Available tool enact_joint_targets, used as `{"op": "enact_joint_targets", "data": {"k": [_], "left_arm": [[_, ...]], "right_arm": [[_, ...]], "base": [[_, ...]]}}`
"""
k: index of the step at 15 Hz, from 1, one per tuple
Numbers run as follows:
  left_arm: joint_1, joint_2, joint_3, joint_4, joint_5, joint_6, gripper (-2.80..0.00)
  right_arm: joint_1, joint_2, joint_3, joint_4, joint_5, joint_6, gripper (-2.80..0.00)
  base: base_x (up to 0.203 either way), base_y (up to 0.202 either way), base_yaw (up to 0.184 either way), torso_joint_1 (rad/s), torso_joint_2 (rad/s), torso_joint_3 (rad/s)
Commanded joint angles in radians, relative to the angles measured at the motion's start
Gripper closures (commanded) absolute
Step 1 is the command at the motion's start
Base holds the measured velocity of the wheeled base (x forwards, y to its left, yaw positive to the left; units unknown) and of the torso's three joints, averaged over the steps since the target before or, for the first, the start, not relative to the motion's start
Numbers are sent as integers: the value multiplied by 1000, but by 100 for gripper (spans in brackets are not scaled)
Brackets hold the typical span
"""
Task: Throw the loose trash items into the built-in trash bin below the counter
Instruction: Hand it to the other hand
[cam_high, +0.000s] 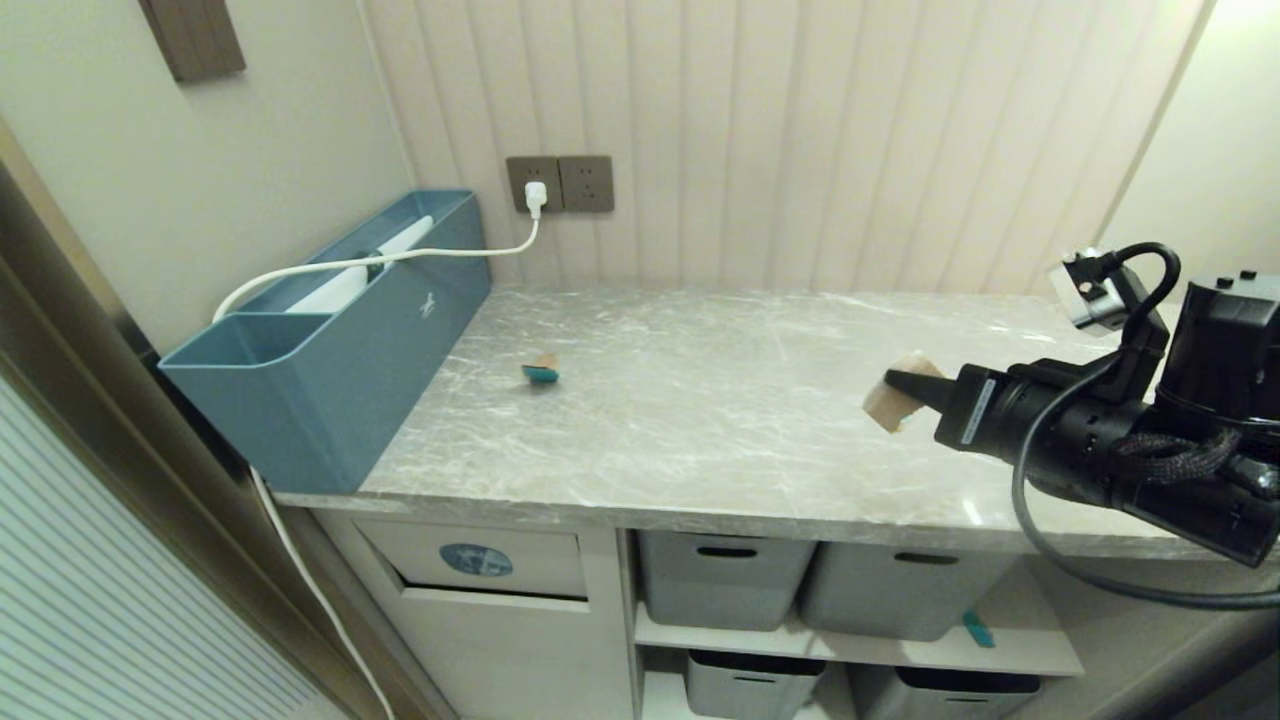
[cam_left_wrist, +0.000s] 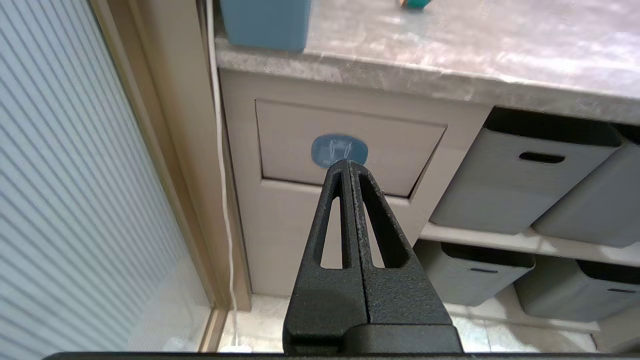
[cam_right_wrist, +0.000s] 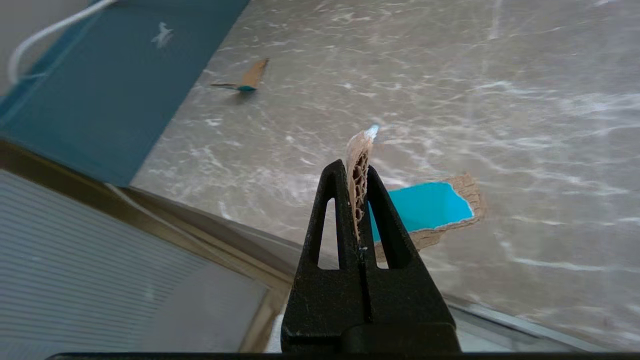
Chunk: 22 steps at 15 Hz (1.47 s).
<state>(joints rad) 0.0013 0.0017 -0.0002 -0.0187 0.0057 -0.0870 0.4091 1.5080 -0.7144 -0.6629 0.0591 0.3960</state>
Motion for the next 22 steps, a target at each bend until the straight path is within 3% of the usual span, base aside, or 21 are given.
{"op": "enact_joint_targets", "data": {"k": [1,4,7,9,11,13,15,16,17,19,22], "left_arm": [[0,2,-16,-11,-5,-4,0],[-2,108,-245,-8,-87,-65,0],[-24,465,-511,-9,-250,-215,0],[-36,727,-645,-26,-373,-304,0],[-73,960,-722,-77,-483,-372,0],[-194,1119,-764,-147,-555,-470,0],[-279,1237,-783,-250,-592,-582,0],[-292,1268,-758,-328,-600,-605,0],[-298,1293,-718,-409,-605,-612,-280],[-324,1328,-666,-490,-614,-614,-280],[-425,1394,-639,-539,-633,-584,-280]], "right_arm": [[29,18,-16,-4,0,45,0],[55,37,-29,20,2,106,0],[117,43,-103,38,11,186,0],[165,47,-182,133,12,227,0],[202,50,-253,228,12,298,0],[221,50,-316,329,15,332,0],[224,67,-379,356,36,339,0],[224,69,-399,382,39,340,0],[224,68,-424,405,41,340,0],[225,66,-495,484,43,351,0],[226,63,-652,639,142,498,0]], "base": [[0,0,0,0,0,0],[0,0,0,0,0,0],[0,0,0,0,0,0],[0,0,0,0,0,0],[0,0,0,0,0,0],[0,0,0,0,0,0],[0,0,0,0,0,0],[0,0,0,0,0,0],[0,0,0,0,0,0],[0,0,0,0,0,0],[0,0,0,0,0,0]]}}
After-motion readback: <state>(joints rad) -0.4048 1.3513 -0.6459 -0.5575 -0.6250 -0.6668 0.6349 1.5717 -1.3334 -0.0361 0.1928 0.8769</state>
